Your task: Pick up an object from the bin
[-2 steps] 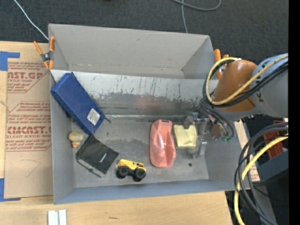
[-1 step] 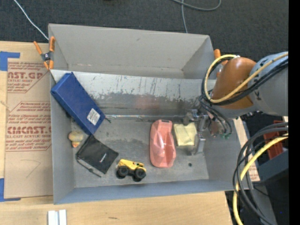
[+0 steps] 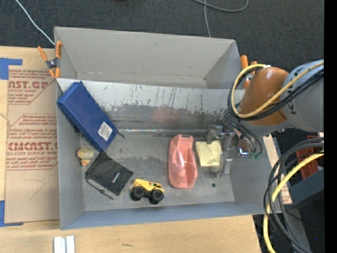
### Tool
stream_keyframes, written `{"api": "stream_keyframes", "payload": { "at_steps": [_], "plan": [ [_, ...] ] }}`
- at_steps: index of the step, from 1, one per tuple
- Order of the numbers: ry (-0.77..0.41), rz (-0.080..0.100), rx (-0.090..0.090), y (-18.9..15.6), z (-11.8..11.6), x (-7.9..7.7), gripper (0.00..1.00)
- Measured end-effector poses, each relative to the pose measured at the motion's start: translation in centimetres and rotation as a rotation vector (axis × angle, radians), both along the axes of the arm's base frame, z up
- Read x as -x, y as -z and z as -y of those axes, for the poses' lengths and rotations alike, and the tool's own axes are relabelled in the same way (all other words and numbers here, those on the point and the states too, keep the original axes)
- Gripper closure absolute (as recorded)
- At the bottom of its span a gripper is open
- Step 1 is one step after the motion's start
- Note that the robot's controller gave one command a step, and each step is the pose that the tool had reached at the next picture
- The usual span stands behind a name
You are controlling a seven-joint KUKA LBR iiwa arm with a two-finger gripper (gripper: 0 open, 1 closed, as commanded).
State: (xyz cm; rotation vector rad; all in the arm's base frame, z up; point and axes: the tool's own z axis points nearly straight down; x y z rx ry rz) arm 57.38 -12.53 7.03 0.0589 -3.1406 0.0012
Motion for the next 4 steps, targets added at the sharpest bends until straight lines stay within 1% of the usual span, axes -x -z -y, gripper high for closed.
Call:
{"api": "stream_keyframes", "payload": {
  "at_steps": [1, 2, 4],
  "plan": [
    [0.021, 0.008, 0.000, 0.01, -0.16, -0.87, 0.00],
    [0.000, 0.003, 0.001, -0.05, -0.07, -0.11, 1.00],
    [0.000, 0.000, 0.000, -0.33, -0.10, -0.02, 1.00]
  ]
}}
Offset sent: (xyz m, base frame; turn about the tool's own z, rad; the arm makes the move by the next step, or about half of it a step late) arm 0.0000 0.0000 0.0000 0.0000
